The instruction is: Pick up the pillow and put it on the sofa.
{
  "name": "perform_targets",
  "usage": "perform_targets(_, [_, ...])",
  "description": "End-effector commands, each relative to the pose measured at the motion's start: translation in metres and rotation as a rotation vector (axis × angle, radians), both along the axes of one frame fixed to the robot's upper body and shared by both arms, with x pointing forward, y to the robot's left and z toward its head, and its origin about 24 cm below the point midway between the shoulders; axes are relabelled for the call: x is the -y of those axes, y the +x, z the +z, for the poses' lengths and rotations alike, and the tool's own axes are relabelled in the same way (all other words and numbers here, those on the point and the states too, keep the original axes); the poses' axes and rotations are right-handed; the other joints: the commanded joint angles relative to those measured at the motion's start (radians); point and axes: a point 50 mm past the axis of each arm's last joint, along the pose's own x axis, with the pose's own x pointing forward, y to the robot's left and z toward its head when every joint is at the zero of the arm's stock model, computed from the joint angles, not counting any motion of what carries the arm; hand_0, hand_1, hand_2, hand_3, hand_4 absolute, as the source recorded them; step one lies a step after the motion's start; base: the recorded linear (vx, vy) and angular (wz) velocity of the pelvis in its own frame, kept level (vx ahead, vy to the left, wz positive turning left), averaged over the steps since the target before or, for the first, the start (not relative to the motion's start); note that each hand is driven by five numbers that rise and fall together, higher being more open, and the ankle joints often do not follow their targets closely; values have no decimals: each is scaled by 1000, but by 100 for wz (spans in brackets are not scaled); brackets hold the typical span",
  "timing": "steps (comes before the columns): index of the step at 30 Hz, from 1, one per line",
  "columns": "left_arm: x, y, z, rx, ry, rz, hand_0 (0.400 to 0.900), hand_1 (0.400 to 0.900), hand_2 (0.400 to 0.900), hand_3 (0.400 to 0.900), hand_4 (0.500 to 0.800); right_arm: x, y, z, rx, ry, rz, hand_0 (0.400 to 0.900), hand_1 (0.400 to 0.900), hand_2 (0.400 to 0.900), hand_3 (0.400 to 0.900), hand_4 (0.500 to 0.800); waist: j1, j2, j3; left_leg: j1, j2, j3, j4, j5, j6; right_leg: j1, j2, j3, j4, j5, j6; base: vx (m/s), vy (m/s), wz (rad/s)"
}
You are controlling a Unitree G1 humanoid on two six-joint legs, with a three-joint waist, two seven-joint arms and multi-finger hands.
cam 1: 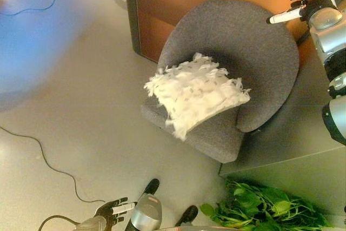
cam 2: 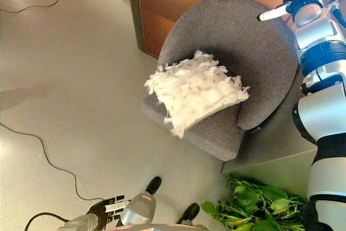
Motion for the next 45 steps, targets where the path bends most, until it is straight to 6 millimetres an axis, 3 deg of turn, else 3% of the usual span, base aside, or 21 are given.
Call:
perform_targets(1, [-1,-12,-2,-22,4,-45,900,900,900,900,800,20,-25,64,158,-81,-65,900,900,900,900,800,-41,-22,-104,28,-58,43,-42,-51,25,108,23,-14,62,-160,28,62,37,-11])
perform_targets(5, [1,-14,-4,-38,-2,-38,900,900,900,900,800,23,-20,42,121,-2,-4,900,900,900,900,800,-62,-10,-124,51,-54,62,-45,-58,24,120,21,-2,63,-161,32,8,18,-7])
perform_targets(9, [6,-16,-6,-53,-15,-38,900,900,900,900,800,16,-9,0,71,61,107,900,900,900,900,800,-85,8,-131,69,-51,77,-47,-60,24,127,18,9,62,-158,36,-41,20,-9])
perform_targets(14, [19,-15,-10,-38,-46,-37,900,900,900,900,800,4,-4,-72,70,242,206,900,900,900,900,800,-125,40,-130,88,-45,106,-47,-68,27,127,14,34,69,-153,41,-75,26,-18])
perform_targets(18, [29,-10,-11,-21,-76,-10,900,900,900,900,800,-23,-18,-151,70,402,267,900,900,900,900,800,-183,65,-122,101,-38,139,-45,-76,30,119,15,67,80,-154,43,-104,20,-28])
perform_targets(20, [34,-11,-13,-21,-87,3,900,900,900,900,800,-38,-34,-194,37,492,271,900,900,900,900,800,-213,73,-117,108,-32,159,-46,-81,33,114,18,86,84,-156,42,-106,-5,-36])
perform_targets(22, [41,-14,-15,-26,-103,38,900,900,900,900,800,-59,-69,-259,-33,577,261,900,900,900,900,800,-256,81,-112,114,-26,185,-45,-87,38,104,22,114,91,-157,45,-105,-4,-46])
perform_targets(23, [43,-16,-16,-31,-106,42,900,900,900,900,800,-63,-82,-277,-68,620,237,900,900,900,900,800,-269,83,-113,118,-23,198,-46,-89,39,101,23,124,93,-157,46,-89,0,-44])
perform_targets(26, [55,-19,-19,-25,-129,62,900,900,900,900,800,-79,-147,-361,-277,768,76,900,900,900,900,800,-326,94,-118,133,-14,238,-47,-98,45,92,30,165,97,-158,48,-85,5,-48])
perform_targets(28, [61,-16,-19,-19,-138,64,900,900,900,900,800,-81,-179,-397,-417,828,-45,900,900,900,900,800,-349,100,-120,141,-15,249,-47,-101,47,92,34,185,97,-157,49,-70,-2,-31])
perform_targets(31, [66,-9,-18,-17,-146,28,900,900,900,900,800,-79,-218,-431,-614,814,-125,900,900,900,900,800,-369,108,-118,147,-17,261,-42,-103,48,92,36,203,100,-153,49,-67,-4,-16])
perform_targets(35, [65,-1,-17,-27,-138,-27,900,900,900,900,800,-72,-255,-459,-836,789,-182,900,900,900,900,800,-381,116,-118,156,-24,264,-38,-107,54,95,42,219,101,-148,45,-47,-2,-12])
perform_targets(40, [62,-2,-18,-53,-131,-49,900,900,900,900,800,-58,-293,-475,-1015,752,-299,900,900,900,900,800,-389,120,-129,175,-28,266,-37,-114,60,105,50,243,100,-146,43,2,8,-20])
perform_targets(45, [60,-6,-19,-72,-136,-35,900,900,900,900,800,-53,-314,-480,-1115,749,-346,900,900,900,900,800,-395,121,-141,185,-29,270,-35,-120,64,109,55,256,101,-146,43,8,5,-19])
